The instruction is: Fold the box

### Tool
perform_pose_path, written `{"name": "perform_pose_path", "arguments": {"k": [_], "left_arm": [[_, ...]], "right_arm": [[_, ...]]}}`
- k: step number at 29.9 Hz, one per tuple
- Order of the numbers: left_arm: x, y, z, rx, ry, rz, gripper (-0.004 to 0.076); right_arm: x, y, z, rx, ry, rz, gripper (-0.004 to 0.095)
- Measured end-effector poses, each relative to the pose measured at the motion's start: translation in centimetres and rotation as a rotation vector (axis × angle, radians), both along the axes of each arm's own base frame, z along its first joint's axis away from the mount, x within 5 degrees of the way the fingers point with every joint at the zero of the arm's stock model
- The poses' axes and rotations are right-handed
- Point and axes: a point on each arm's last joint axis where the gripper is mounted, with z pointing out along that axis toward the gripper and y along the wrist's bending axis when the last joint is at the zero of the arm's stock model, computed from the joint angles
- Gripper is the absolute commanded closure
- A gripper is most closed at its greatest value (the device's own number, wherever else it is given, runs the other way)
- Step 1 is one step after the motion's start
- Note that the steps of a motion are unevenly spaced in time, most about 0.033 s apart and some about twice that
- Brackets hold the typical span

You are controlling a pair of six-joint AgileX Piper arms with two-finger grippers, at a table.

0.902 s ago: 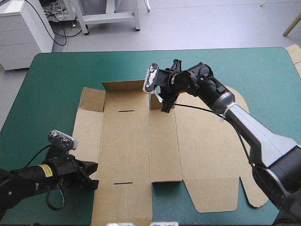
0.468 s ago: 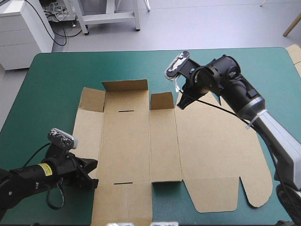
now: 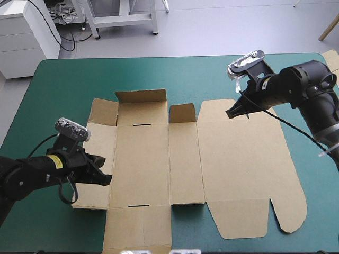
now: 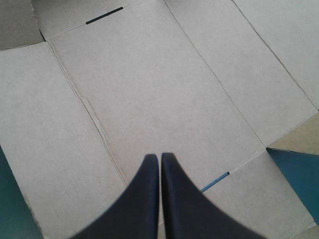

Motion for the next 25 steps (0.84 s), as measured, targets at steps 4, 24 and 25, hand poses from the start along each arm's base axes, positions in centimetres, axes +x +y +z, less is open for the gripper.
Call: {"name": "perform_pose_path", "arguments": {"k": [4,24,25], "left_arm": [[1.8,-0.7,0.8,0.024,0.022,-0.019,0.0731],[6.9,2.8,-0.3,0.038,0.176,0.063,0.0731],[6.9,3.5,-0.3,0.027,0.179,0.073,0.0731]], "right_arm": [[-1.6,-1.4,-0.6,0.009,0.023,-0.042,0.0924],[-12.5,-5.0,-6.8,0.046,0.026,-0.130,0.0924],[-12.8,-5.1,-7.1,0.047,0.025,-0.131,0.0924]]}}
